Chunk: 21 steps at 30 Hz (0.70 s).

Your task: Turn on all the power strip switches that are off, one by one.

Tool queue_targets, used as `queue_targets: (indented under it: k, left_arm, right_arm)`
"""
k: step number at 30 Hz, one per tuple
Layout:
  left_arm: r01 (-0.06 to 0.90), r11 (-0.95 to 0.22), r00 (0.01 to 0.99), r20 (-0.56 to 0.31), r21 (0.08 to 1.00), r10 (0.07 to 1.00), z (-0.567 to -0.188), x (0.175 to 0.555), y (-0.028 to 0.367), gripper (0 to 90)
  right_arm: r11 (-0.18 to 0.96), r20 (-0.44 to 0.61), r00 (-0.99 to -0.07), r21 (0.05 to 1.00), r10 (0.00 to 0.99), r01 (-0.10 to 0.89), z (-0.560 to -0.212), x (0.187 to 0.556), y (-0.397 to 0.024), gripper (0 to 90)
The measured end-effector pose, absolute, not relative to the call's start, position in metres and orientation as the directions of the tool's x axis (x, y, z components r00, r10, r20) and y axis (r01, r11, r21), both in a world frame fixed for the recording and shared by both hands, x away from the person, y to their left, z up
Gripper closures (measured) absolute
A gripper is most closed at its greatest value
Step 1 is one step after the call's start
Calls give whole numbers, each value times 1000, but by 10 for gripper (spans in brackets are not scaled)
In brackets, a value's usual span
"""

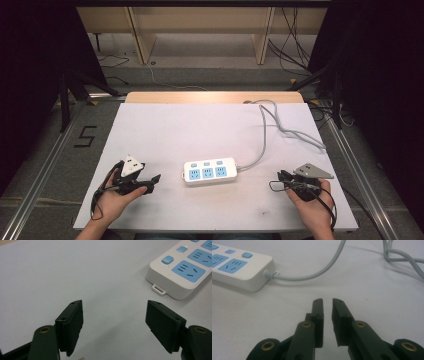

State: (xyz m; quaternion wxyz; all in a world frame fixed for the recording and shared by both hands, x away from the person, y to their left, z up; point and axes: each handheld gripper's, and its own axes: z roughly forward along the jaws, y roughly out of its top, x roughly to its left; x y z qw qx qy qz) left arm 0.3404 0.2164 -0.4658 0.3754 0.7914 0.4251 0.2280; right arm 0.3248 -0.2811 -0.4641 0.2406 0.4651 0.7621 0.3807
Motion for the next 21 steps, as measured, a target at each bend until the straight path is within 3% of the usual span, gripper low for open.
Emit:
queue_targets:
  k: [6,10,21]
  left_arm:
    - [500,-359,535,45,788,843,-466,340,216,302]
    - [502,-363,538,45,785,842,-466,340,215,301]
    - [500,-370,545,48,783,837,-467,342,212,301]
  right_arm:
    - [283,-19,-457,808,889,517,-462,324,-279,814]
    - [294,-23,-465,802,885,520,-460,324,-279,900]
    - [321,-35,-488,792,872,519,-445,329,-271,900]
